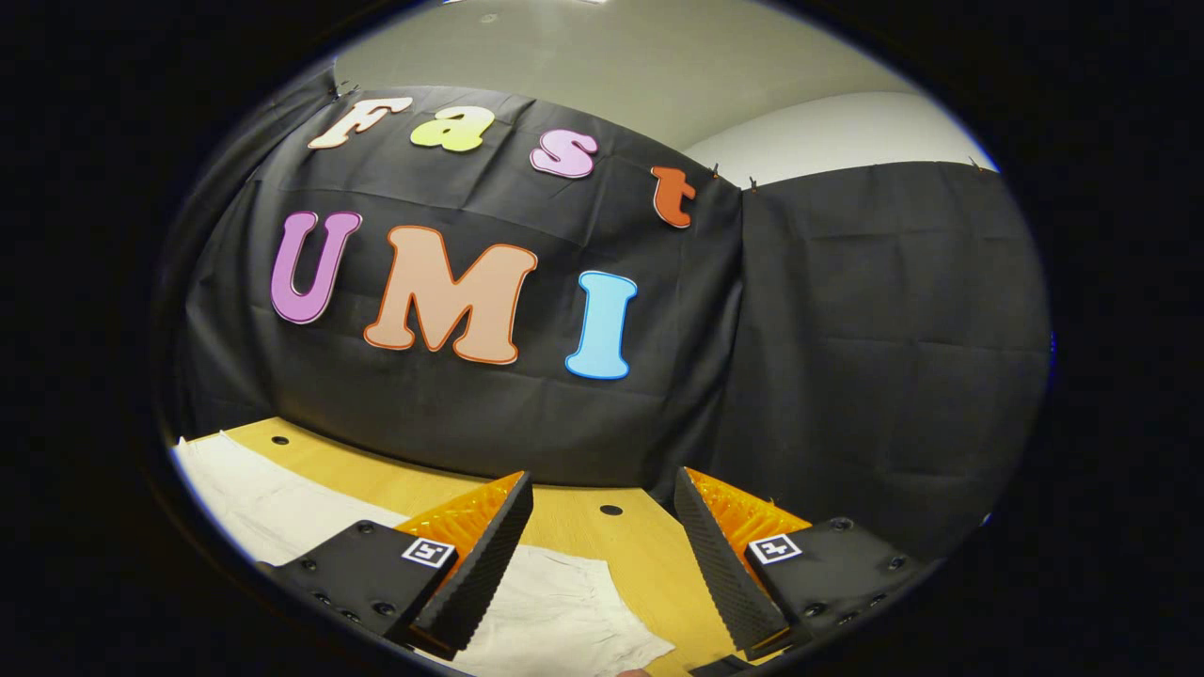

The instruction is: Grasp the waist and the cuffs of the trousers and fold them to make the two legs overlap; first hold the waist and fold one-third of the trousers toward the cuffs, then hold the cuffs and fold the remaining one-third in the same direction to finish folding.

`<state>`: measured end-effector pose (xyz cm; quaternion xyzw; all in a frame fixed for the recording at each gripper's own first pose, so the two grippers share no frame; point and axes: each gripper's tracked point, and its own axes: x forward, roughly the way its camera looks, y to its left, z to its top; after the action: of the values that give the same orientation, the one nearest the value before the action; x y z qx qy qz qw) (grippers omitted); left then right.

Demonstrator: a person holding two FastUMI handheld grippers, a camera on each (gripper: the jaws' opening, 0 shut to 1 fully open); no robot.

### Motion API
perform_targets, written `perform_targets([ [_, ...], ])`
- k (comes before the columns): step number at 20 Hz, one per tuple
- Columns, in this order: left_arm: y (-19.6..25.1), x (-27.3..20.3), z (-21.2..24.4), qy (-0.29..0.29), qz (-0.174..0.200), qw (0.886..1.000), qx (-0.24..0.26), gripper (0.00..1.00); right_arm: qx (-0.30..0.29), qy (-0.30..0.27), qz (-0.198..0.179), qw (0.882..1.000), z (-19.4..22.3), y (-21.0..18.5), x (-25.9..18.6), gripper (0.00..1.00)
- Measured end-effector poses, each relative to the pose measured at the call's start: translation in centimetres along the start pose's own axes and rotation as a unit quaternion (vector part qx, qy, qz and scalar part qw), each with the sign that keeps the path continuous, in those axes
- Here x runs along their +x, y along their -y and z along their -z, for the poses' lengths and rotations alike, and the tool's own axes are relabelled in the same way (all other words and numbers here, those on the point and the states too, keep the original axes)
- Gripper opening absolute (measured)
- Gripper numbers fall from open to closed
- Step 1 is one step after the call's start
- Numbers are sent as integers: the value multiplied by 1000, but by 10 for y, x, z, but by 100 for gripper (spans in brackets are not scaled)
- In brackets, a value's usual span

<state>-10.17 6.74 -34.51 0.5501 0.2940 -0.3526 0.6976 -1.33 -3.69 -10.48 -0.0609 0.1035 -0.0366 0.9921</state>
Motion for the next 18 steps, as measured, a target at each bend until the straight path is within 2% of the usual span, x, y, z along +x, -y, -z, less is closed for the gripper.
perform_targets([
  [5,-14,14,-6,-2,-12,1000,25,86,-12,-9,-3,1000,8,0,6,97],
  [6,-6,16,-3,-11,8,1000,8,82,-17,-9,-4,1000,10,1,7,97],
  [7,4,13,-4,-16,22,1000,-10,73,-24,-11,-4,1000,12,2,8,97],
  [8,3,16,-4,-20,22,999,-15,43,-31,-11,-6,999,14,2,9,97],
  [11,11,19,-4,-26,32,999,-7,20,-49,-13,-12,999,18,5,8,97],
  [12,12,20,-4,-27,30,999,-4,9,-54,-16,-14,998,22,7,9,97],
  [13,12,20,-3,-28,26,999,1,5,-60,-20,-16,998,25,9,10,97],
  [16,13,21,-4,-32,17,999,7,0,-90,-28,-26,995,37,14,11,97],
  [18,13,21,-4,-34,19,999,-3,0,-131,-34,-31,990,47,21,12,97],
])
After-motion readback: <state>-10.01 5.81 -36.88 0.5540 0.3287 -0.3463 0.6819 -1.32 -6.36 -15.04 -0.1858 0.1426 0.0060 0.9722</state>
